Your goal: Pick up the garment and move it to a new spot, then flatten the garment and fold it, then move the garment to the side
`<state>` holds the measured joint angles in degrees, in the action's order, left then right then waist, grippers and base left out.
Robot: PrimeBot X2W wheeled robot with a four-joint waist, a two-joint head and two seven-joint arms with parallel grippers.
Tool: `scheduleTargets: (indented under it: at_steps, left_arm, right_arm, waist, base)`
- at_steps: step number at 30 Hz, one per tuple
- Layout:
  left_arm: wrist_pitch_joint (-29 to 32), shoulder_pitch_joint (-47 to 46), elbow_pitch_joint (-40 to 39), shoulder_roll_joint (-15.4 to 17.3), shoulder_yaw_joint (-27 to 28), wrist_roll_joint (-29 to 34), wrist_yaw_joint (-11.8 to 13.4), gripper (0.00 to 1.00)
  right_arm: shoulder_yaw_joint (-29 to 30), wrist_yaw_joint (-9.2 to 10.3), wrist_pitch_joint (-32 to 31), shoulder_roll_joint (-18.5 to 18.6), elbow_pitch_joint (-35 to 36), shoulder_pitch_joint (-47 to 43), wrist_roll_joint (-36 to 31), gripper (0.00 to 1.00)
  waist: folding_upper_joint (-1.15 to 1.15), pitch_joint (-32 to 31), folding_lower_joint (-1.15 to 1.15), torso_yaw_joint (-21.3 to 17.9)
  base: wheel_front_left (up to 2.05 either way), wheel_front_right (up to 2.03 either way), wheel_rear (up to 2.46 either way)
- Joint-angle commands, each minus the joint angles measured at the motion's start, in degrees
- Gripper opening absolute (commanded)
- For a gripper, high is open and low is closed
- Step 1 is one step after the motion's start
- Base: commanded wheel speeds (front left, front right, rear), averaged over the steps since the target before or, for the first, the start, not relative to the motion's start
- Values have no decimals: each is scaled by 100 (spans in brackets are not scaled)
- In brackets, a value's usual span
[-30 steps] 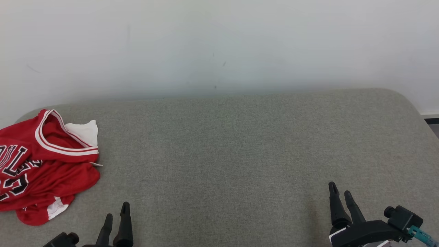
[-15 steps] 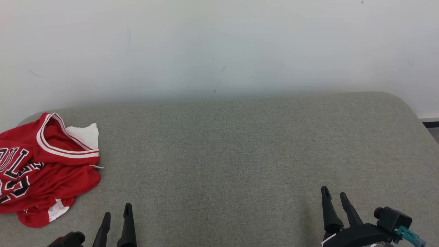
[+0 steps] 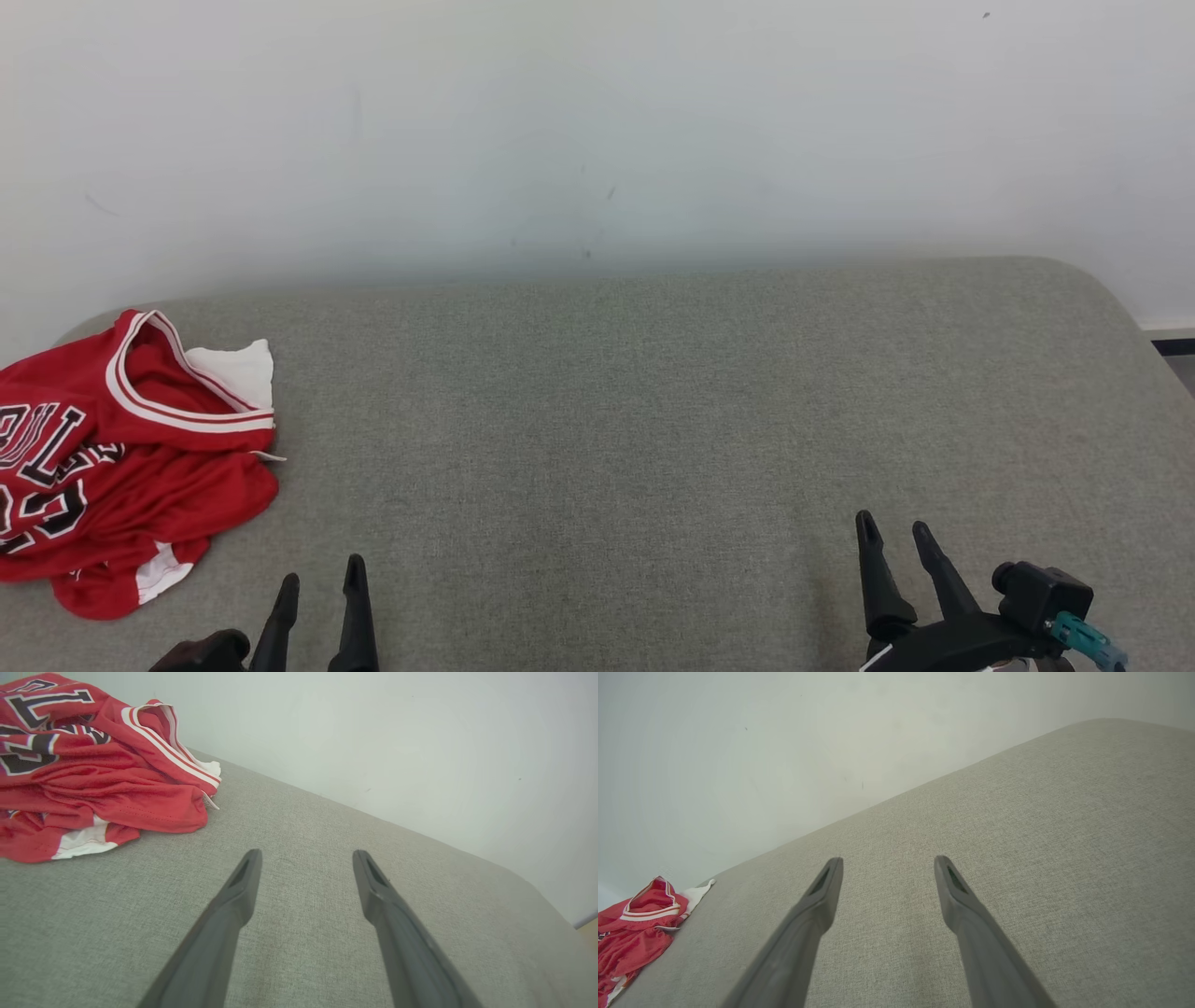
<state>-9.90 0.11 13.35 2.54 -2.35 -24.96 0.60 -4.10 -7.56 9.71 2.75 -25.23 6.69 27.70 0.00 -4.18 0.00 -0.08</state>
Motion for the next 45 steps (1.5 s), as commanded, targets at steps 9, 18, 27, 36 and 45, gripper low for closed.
scheduleTargets:
  at_steps: [9, 18, 27, 36, 45]
  left_arm:
    - [-162, -2, -7, 35, -20, 521, 51, 100]
    - [-275, 0, 22, 39, -46, 928, 88, 100]
    - [-379, 75, 64, 43, -19, 1175, 132, 100]
    - [-470, 93, 236, 45, 55, 1343, 134, 100]
    - [-533, 71, 348, 48, 51, 1459, 126, 100]
  right_arm:
    - [-59, 10, 170, 17, -100, 103, -519, 100]
    - [-173, 11, 279, 18, -226, 155, -874, 100]
    - [-231, 12, 383, 18, -342, 176, -1248, 100]
    - [-290, 13, 478, 20, -438, 192, -1597, 100]
    - [-348, 14, 548, 20, -482, 201, -1875, 100]
  waist:
    - [0, -40, 0, 13]
    - [0, -81, 0, -10]
    - [0, -120, 0, -22]
    - [0, -153, 0, -13]
    - [0, -185, 0, -19]
  base:
    - [0, 0, 0]
    - [0, 0, 0]
    - [0, 0, 0]
    - [0, 0, 0]
    - [0, 0, 0]
